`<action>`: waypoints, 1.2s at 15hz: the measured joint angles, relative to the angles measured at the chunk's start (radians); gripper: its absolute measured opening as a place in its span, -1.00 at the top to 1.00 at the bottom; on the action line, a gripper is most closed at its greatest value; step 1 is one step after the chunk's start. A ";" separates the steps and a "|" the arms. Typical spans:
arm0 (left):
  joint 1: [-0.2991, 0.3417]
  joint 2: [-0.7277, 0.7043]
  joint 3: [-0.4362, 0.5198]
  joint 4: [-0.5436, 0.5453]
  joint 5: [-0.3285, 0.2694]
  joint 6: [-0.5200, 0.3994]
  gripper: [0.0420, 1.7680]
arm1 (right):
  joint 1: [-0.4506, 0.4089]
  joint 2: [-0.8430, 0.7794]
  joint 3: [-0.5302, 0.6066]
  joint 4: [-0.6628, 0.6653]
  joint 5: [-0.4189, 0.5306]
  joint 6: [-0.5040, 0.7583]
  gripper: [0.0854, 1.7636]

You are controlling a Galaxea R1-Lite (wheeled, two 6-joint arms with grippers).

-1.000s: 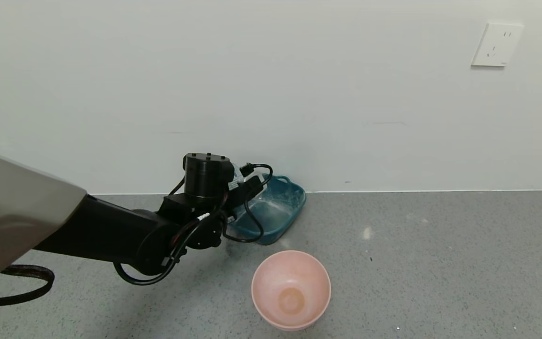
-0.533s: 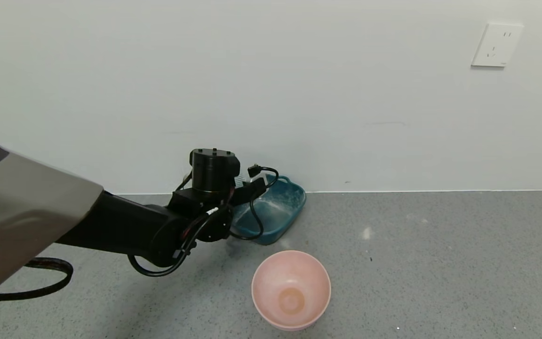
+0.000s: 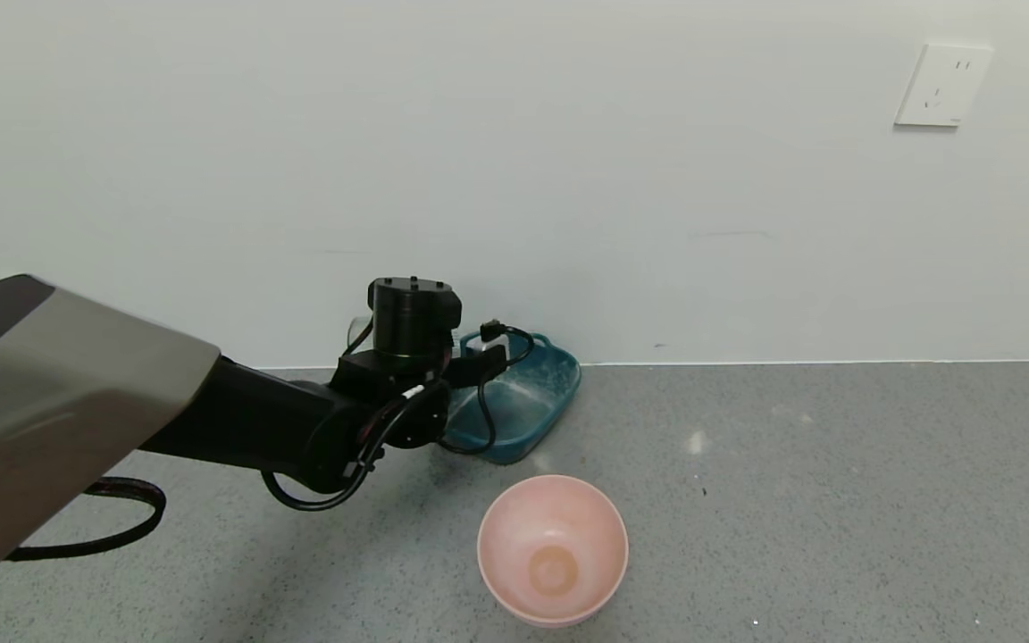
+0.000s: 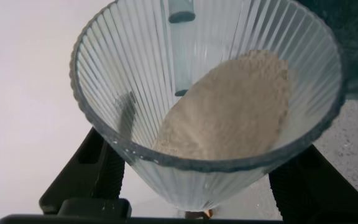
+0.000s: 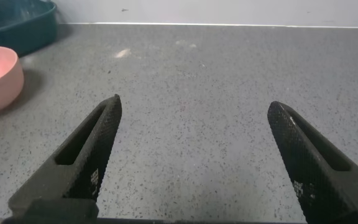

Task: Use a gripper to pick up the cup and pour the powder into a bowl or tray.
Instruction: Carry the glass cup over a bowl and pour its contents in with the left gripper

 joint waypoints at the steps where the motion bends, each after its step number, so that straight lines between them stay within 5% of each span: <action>1: 0.001 0.001 0.000 0.000 0.001 0.023 -0.47 | 0.000 0.000 0.000 0.000 0.000 0.000 -0.94; 8: 0.021 0.003 -0.011 -0.014 0.006 0.154 -0.47 | 0.000 0.000 0.000 0.000 0.000 0.000 -0.94; 18: 0.018 0.068 0.009 -0.244 0.009 0.393 -0.47 | 0.000 0.000 0.000 0.000 0.000 0.000 -0.94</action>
